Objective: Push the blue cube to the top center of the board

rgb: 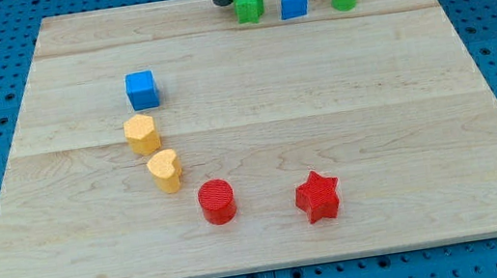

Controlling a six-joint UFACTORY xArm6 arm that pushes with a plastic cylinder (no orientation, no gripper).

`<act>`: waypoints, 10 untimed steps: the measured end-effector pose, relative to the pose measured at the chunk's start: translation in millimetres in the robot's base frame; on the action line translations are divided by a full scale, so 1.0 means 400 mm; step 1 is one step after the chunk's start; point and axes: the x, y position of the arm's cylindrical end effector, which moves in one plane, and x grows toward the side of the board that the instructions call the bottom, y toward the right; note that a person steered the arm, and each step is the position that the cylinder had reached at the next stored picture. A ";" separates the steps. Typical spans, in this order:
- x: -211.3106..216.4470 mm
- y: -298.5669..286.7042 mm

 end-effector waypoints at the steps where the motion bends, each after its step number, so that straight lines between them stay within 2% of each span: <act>1: -0.001 -0.025; 2: 0.080 -0.106; 3: 0.226 -0.040; 4: 0.373 -0.033; 5: 0.420 -0.181; 6: 0.435 -0.320; 7: 0.482 -0.366; 8: 0.480 -0.478; 10: 0.354 -0.460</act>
